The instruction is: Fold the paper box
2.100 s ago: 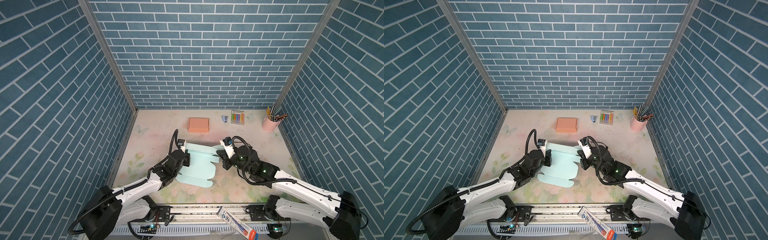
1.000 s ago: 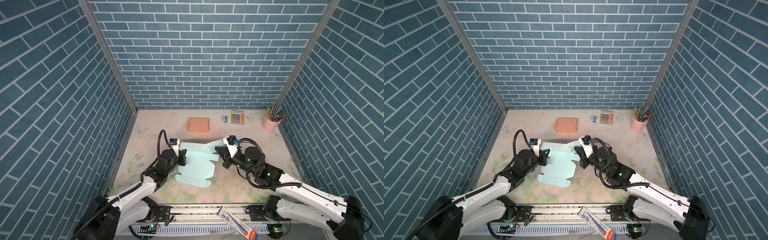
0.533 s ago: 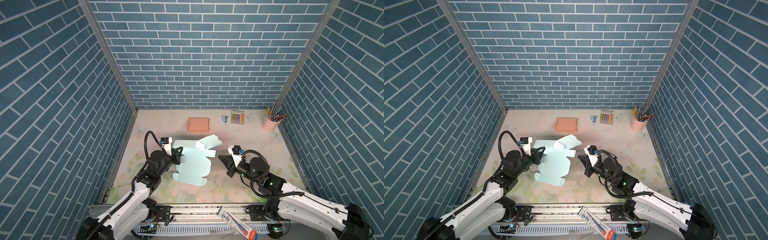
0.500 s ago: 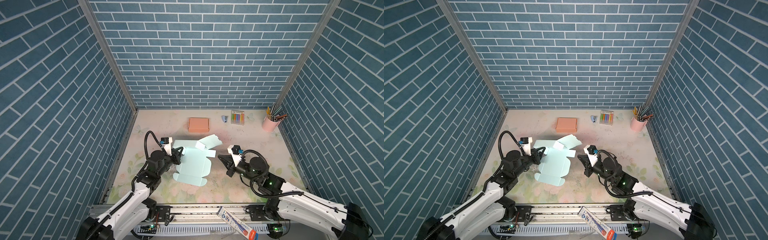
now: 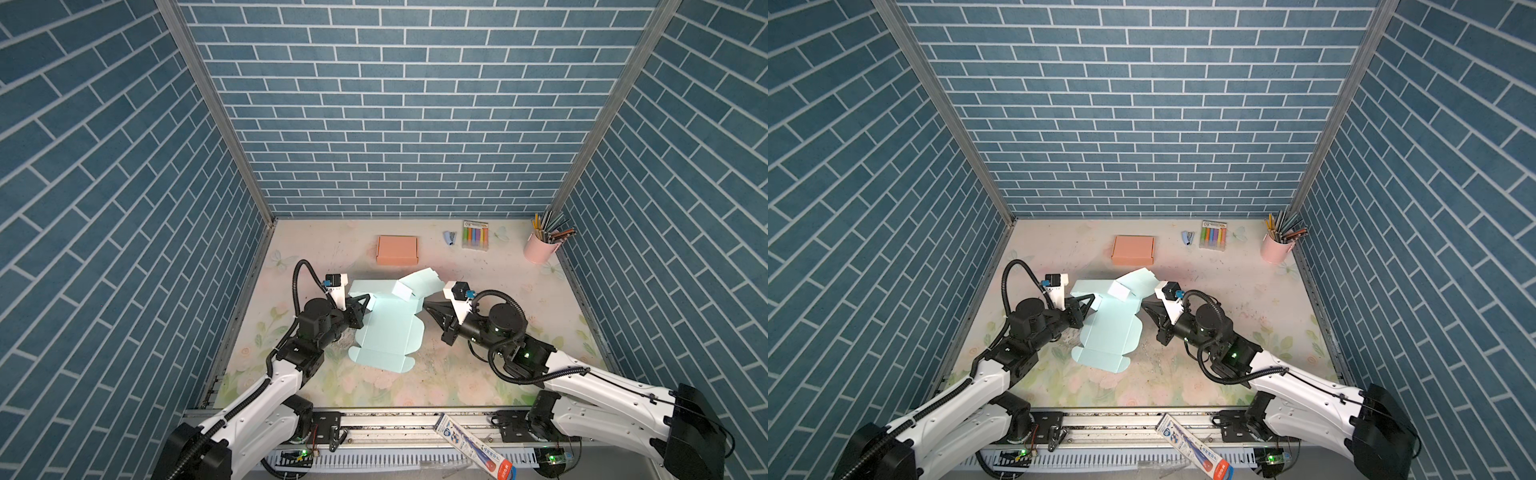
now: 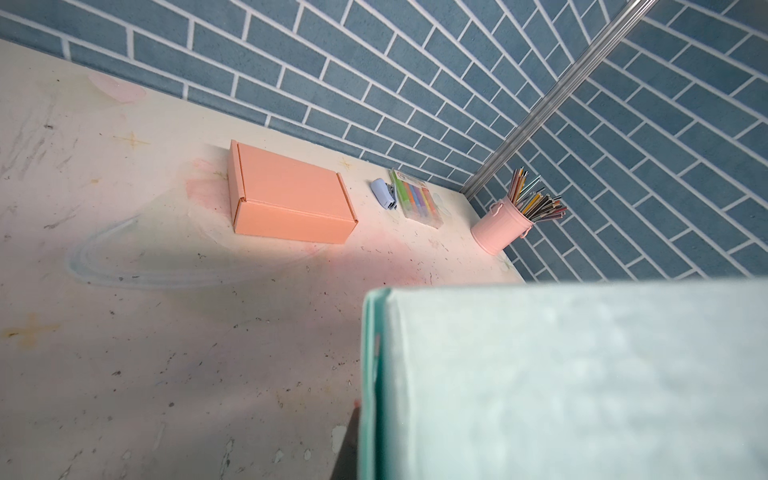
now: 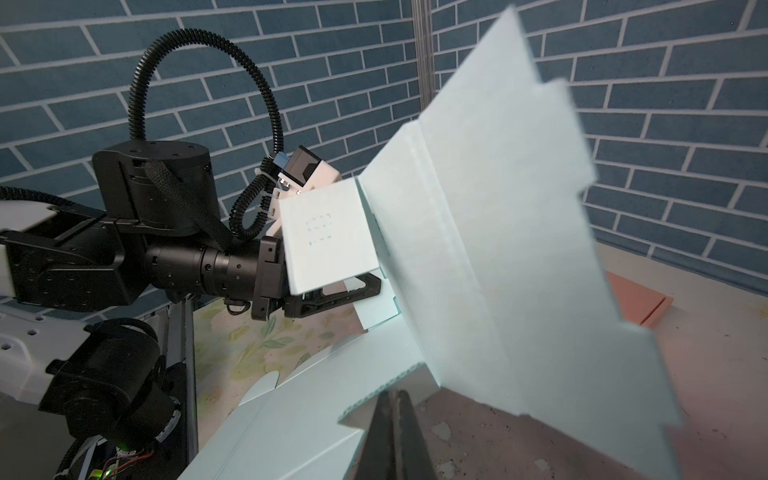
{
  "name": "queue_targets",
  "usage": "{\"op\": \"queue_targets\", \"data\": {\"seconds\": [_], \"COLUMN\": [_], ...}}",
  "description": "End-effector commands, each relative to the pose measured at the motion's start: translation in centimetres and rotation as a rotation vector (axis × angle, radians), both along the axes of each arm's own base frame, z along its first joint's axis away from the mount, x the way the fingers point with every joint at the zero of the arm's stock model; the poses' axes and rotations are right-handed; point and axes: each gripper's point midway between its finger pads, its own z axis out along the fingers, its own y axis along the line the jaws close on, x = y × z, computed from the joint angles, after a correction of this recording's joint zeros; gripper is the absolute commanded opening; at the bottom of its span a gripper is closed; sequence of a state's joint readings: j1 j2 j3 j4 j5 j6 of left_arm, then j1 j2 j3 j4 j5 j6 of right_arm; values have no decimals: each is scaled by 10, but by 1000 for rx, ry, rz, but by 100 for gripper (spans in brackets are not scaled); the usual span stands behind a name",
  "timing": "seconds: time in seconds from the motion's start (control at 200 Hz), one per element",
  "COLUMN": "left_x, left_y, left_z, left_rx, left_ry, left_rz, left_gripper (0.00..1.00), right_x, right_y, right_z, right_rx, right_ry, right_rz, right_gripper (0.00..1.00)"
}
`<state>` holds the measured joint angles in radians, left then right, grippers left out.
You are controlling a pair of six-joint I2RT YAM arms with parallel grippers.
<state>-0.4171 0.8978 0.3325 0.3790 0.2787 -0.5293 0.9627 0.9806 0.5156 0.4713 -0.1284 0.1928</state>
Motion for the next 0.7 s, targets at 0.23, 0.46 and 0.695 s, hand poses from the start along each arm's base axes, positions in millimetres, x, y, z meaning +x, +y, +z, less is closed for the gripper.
{"op": "queue_targets", "data": {"seconds": [0.23,0.46,0.695], "left_x": [-1,1,8], "left_y": [-2,4,12], "left_z": [4,-10,-15], "left_rx": [-20,-1,16], "left_ry": [-23,7,26], "left_rz": [-17,6,3], "left_gripper": [0,0,0], "right_x": [10,14,-4], "right_y": [34,29,-11], "right_z": [-7,-21,-4], "right_rx": [-10,-74,-121], "right_ry": [-16,1,-8], "right_rz": [72,38,-2], "right_gripper": [0,0,14]}}
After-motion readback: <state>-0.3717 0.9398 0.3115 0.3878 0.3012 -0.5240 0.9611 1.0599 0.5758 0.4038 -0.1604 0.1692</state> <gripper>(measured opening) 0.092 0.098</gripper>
